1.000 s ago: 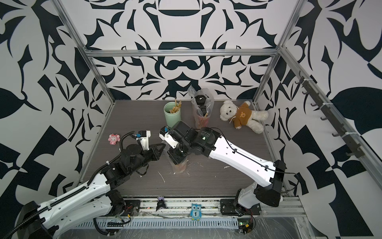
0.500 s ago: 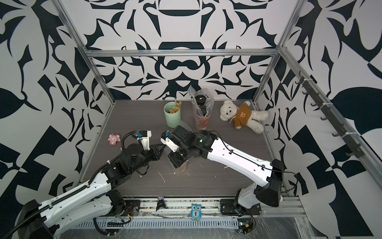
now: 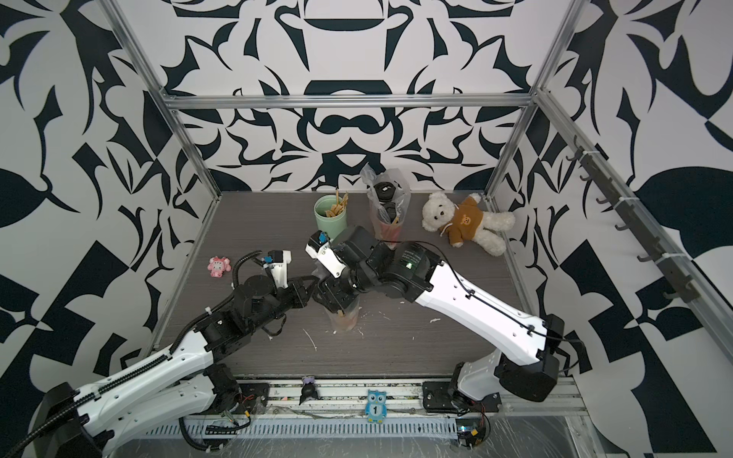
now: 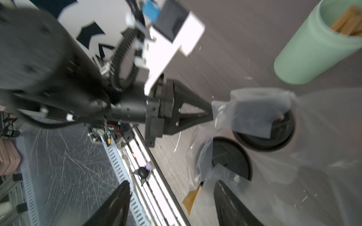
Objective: Pack milk tea into plastic carrier bags
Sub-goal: Place the straw in the plastic carrier bag, then pick up the straw from the container.
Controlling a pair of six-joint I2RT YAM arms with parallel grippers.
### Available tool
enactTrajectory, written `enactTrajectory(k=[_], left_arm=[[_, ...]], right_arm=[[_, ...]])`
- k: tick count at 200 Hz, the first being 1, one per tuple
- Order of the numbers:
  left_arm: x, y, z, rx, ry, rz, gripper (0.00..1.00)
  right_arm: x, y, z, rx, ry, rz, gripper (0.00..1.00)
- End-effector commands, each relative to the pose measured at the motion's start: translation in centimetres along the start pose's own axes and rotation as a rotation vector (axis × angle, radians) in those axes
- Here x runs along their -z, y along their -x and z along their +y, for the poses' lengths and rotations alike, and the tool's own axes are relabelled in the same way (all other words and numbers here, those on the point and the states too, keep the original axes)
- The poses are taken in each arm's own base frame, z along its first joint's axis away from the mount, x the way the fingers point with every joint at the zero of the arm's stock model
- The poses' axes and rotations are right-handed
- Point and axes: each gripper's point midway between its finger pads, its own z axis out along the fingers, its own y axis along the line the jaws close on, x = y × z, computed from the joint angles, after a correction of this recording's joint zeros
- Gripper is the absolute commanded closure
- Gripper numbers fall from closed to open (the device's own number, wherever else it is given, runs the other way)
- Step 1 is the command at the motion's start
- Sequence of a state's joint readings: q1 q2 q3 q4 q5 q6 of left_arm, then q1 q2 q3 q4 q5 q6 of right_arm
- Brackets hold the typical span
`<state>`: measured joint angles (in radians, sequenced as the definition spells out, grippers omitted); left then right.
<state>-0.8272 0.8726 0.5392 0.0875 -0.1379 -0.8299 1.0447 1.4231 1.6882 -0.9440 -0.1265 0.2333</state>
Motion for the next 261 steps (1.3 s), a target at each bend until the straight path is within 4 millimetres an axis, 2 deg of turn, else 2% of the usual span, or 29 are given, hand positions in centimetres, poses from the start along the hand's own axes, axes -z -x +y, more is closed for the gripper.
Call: enactTrajectory(k=[1,26,42,56,84,113,138,152,193,213,245,261], left_arm=[[0.2,0.1,-0.9,0.003,-0.04,-0.006,1.0],[0.2,-0.1,-0.8,-0.003,-0.046,-0.005,1.0],[0.1,-0.2,-0.8,-0.002,-0.053,0.002,1.0],[0.0,-0.4,-1.0,-0.001,-0.06,0.01,1.0],[0.1,-0.7,-0.7,-0.004,-0.06,0.016,1.0],[0.2,-0.8,-0.6,-0.019,-0.059,0.015,1.0],[0.1,-0.9,-0.5,-0.026,-0.057,0.016,1.0],[0.1,-0.9,-0.5,-0.026,-0.055,0.018,1.0],[-0.2,-1.2,-0.3,-0.029,-0.048,0.031,1.0],[-0.3,-1.2,-0.3,-0.029,-0.046,0.029,1.0],[-0.4,-1.1,-0.3,-0.033,-0.044,0.029,1.0],[-0.5,-1.1,-0.3,-0.033,-0.043,0.028,1.0]], right_arm=[[3.1,4.3,-2.0,0.033,-0.101,-0.166,0.35],[3.5,7.2,-7.2,-0.061,-0.203,-0.242,0.45],[2.8,8.6,-10.5,-0.123,-0.23,-0.272,0.51],[1.7,9.7,-12.5,-0.149,-0.233,-0.284,0.55],[-0.6,11.7,-15.6,-0.143,-0.276,-0.287,0.56],[-3.3,13.9,-17.0,-0.104,-0.276,-0.293,0.57],[-5.3,14.8,-19.1,-0.114,-0.323,-0.269,0.58],[-6.2,14.8,-21.5,-0.13,-0.425,-0.237,0.6],[-8.7,15.6,-22.9,-0.126,-0.438,-0.224,0.61],[-8.9,15.5,-23.9,-0.132,-0.481,-0.21,0.61],[-10.0,15.2,-23.9,-0.131,-0.457,-0.186,0.62],[-10.5,15.0,-24.1,-0.133,-0.456,-0.173,0.66]])
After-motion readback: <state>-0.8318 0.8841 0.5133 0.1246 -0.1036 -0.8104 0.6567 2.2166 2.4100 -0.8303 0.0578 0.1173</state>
